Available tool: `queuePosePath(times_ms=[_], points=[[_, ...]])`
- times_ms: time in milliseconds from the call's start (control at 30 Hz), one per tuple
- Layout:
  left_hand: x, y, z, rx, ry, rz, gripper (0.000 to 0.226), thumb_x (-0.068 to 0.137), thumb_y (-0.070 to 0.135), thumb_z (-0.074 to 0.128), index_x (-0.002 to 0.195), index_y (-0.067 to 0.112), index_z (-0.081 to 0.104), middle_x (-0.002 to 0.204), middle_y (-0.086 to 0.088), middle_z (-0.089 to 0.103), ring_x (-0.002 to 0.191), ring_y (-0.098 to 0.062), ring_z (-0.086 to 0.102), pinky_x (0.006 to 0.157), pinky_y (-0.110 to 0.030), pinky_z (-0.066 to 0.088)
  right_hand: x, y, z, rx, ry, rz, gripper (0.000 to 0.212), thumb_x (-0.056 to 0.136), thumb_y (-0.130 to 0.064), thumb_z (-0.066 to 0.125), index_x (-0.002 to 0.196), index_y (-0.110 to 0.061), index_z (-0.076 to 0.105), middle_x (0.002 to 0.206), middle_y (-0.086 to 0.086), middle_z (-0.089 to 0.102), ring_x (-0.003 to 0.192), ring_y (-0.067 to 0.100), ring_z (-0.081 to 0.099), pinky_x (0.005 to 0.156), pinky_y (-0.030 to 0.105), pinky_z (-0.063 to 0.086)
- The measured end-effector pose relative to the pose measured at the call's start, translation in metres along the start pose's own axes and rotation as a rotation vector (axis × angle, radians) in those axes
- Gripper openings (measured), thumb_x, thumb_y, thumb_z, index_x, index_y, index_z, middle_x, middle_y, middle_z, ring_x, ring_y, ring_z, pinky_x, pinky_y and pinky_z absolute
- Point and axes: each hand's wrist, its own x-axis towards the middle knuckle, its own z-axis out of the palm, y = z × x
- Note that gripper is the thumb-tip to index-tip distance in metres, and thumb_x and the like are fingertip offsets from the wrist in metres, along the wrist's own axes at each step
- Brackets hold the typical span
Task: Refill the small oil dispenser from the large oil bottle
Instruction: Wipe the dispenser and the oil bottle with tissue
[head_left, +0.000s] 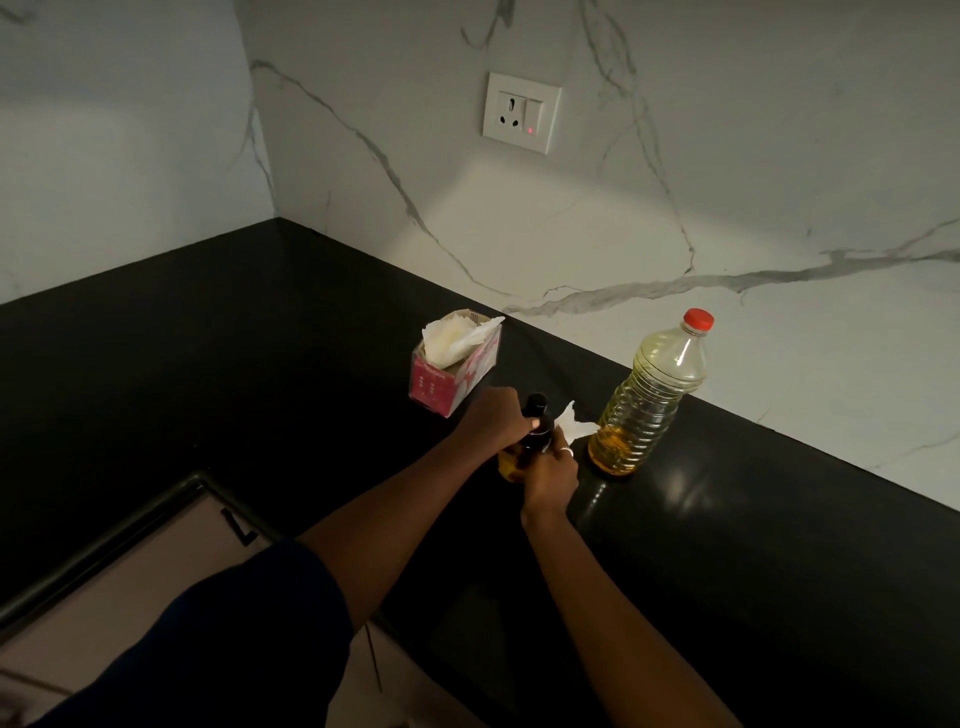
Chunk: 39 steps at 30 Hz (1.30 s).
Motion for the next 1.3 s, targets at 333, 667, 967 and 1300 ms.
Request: queuePosePath(times_ms=[333,667,967,1300], points=[[-0.004,0.0,-0.001,-0.172,-0.072,0.023,0.049,0.082,0.02,0.067,0.126,0.011,0.046,0.127,-0.009,0.054,0.119,-0.023,0.051,0.094,-0.031,0.042,-0.018,0.021,0.001,0.001,0.128,0.035,0.054,0.09,0.003,0.031,0.139,-0.016,0.042,0.12,0.011,0.06,0.076,0.017,0.057,0.06,0.021,0.048],[-0.002,0.0,0.0,-0.105,-0.055,0.052,0.046,0.084,0.024,0.064,0.127,0.012,0.051,0.124,-0.008,0.058,0.117,-0.022,0.052,0.093,-0.029,0.041,-0.001,0.008,-0.007,-0.062,0.041,0.018,0.047,0.092,-0.003,0.035,0.134,-0.019,0.049,0.119,0.006,0.062,0.1,0.015,0.059,0.085,0.029,0.051],[0.005,-0.002,0.004,-0.068,-0.042,0.044,0.049,0.082,0.027,0.066,0.126,0.013,0.049,0.124,-0.012,0.053,0.116,-0.025,0.051,0.09,-0.031,0.043,-0.014,0.025,0.004,-0.002,0.158,0.048,0.039,0.094,-0.005,0.038,0.13,-0.01,0.053,0.107,0.013,0.066,0.058,0.007,0.051,0.044,0.016,0.037],[0.005,-0.005,0.002,-0.082,-0.075,0.081,0.051,0.081,0.026,0.065,0.129,0.026,0.046,0.126,-0.011,0.047,0.115,-0.025,0.049,0.089,-0.031,0.044,0.001,0.012,-0.007,-0.046,-0.016,0.077,0.046,0.09,0.0,0.035,0.128,-0.016,0.055,0.1,0.001,0.067,0.089,0.018,0.065,0.08,0.031,0.055]])
